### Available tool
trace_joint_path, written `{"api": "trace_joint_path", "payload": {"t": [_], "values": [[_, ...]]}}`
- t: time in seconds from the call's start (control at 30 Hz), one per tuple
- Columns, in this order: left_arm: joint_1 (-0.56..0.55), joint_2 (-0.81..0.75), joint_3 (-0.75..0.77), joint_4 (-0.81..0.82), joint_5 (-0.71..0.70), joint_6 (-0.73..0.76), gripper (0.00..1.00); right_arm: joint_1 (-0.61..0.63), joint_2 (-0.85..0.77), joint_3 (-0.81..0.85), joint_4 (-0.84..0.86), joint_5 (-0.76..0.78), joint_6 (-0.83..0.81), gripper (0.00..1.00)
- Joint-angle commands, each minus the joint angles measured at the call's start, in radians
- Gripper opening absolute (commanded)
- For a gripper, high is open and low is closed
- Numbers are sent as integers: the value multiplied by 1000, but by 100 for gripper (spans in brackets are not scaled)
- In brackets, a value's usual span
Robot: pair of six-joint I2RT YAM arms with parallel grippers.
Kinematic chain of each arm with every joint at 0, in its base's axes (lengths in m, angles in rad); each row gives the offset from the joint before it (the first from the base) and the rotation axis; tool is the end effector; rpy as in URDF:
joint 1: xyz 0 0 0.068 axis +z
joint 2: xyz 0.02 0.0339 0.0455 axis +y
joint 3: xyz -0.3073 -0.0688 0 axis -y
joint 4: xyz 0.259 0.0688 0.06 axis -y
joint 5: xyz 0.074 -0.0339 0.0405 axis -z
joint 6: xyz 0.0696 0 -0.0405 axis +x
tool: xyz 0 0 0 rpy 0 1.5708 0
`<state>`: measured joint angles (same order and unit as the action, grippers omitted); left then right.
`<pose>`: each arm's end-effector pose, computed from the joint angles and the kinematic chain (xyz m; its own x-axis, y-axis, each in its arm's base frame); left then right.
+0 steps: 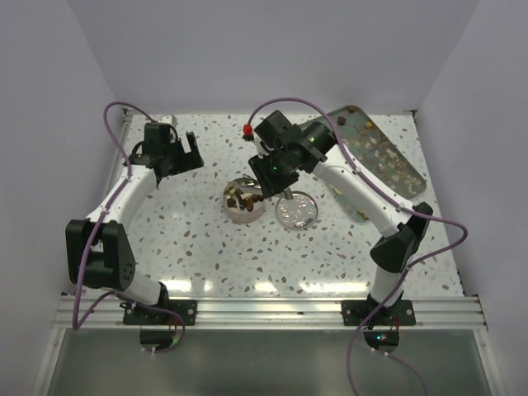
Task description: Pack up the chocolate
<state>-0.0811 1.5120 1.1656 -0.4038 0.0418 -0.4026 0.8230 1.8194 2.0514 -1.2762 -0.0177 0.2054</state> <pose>0.3695 -0.0329 0.2909 -0.6689 -0.3384 -0.6619 -0.1638 0.9356 -0.3128 0.2752 0.2985 0.4052 -0.7263 -0.4832 -0.4889 -0.6037 0.7885 0.1175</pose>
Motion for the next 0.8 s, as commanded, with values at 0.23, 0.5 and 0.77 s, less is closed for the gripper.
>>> {"api": "trace_joint_path", "payload": {"t": [0.23,0.5,0.77], "values": [[0,4,0,31,7,2,100,2,14,99,-28,39,2,40],[-2,2,0,29,-3,4,100,-91,75,277,-92,73,-32,40],[-2,2,-1,25,-6,1,100,-242,106,240,-5,50,-118,40]]}}
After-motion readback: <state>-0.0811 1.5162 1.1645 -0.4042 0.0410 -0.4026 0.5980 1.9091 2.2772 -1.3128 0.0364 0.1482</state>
